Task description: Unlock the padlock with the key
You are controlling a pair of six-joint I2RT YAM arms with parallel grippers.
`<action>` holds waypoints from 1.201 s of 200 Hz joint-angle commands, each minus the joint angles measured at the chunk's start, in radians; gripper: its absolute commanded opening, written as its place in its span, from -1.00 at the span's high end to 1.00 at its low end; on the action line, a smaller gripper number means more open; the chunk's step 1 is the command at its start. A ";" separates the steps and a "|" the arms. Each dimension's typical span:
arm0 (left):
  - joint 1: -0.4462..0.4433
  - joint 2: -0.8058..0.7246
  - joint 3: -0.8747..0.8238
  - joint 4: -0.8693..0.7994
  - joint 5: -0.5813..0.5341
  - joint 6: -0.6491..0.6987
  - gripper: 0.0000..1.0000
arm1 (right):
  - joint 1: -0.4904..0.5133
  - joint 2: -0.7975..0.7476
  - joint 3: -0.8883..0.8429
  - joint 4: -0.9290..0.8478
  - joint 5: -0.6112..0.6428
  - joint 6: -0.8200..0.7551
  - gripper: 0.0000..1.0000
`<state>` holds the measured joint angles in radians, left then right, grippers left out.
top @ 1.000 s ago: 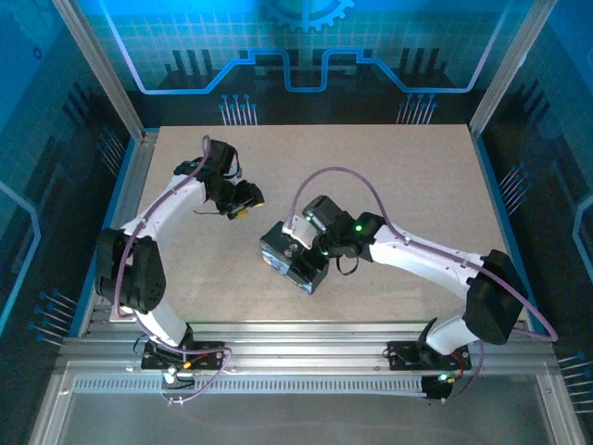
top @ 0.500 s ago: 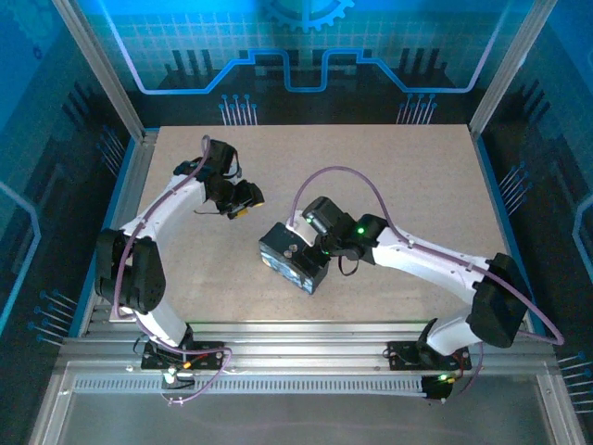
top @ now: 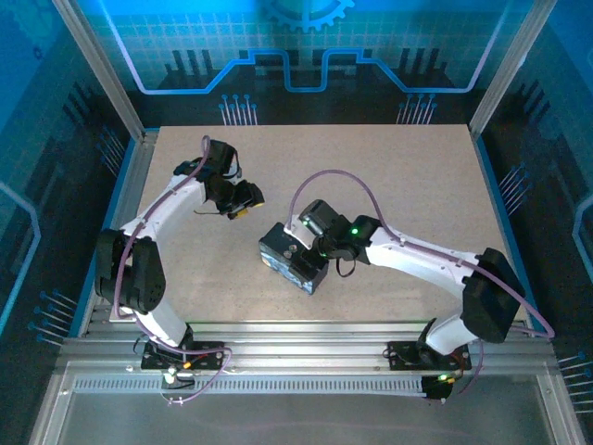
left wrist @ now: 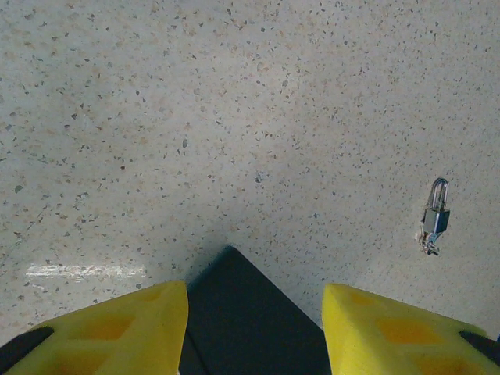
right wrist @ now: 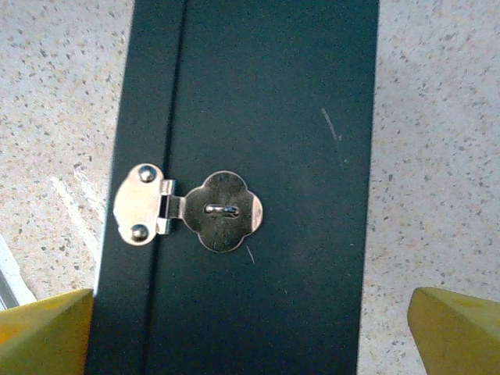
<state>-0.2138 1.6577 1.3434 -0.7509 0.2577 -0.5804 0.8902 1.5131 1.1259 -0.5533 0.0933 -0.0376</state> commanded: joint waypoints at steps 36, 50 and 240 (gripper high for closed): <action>0.007 -0.026 -0.019 0.002 0.011 0.002 0.00 | -0.048 0.012 -0.040 0.045 -0.019 0.086 -0.87; 0.007 -0.024 -0.021 0.002 0.012 0.002 0.00 | -0.081 -0.008 -0.062 0.078 -0.069 0.119 -0.83; -0.087 -0.006 0.054 -0.070 -0.067 0.068 0.00 | -0.550 0.239 -0.195 0.645 -0.777 0.701 -0.75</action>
<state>-0.2756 1.6577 1.3708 -0.7757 0.2382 -0.5549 0.3492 1.7283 0.8692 0.0559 -0.6682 0.6216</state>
